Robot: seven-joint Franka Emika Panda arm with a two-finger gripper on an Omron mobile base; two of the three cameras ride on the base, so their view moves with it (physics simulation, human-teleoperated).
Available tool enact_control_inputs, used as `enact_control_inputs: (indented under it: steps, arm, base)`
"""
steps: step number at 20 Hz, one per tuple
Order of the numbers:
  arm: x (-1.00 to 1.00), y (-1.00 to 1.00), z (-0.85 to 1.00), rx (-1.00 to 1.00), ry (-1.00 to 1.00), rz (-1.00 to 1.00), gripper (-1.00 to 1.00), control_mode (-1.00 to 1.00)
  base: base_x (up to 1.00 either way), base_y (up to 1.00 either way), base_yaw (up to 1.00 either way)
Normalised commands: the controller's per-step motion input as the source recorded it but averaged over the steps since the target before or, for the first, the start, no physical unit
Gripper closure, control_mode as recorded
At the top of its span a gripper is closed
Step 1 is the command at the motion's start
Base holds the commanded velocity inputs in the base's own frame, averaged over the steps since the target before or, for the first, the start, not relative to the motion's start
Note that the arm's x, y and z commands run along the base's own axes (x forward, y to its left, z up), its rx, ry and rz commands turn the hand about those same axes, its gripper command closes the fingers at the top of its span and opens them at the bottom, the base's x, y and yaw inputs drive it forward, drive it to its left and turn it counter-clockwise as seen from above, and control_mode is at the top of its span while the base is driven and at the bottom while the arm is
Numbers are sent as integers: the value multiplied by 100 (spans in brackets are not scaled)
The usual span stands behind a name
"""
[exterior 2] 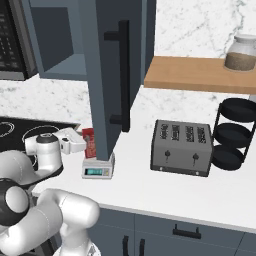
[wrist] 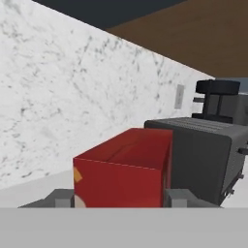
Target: Pick the cereal and place it on the digital scale for weighing, and close the cabinet.
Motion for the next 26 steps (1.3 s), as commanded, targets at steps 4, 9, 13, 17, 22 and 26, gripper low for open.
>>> enact_control_inputs:
  steps: [4,9,13,17,22,26]
  arm:
    - [0,-13,0,0,0,0,-100,-100]
    - [0,-11,0,0,1,0,-100,-100]
    - [0,0,2,0,1,0,-100,-100]
    - [0,0,18,0,-1,0,-100,-100]
    - [-8,1,43,-1,-8,0,-100,-100]
    - [-16,14,38,-5,-16,0,-100,-100]
  base:
    - [0,0,0]
    - [0,0,0]
    - [0,0,0]
    - [0,0,0]
    - [0,0,0]
    - [0,0,0]
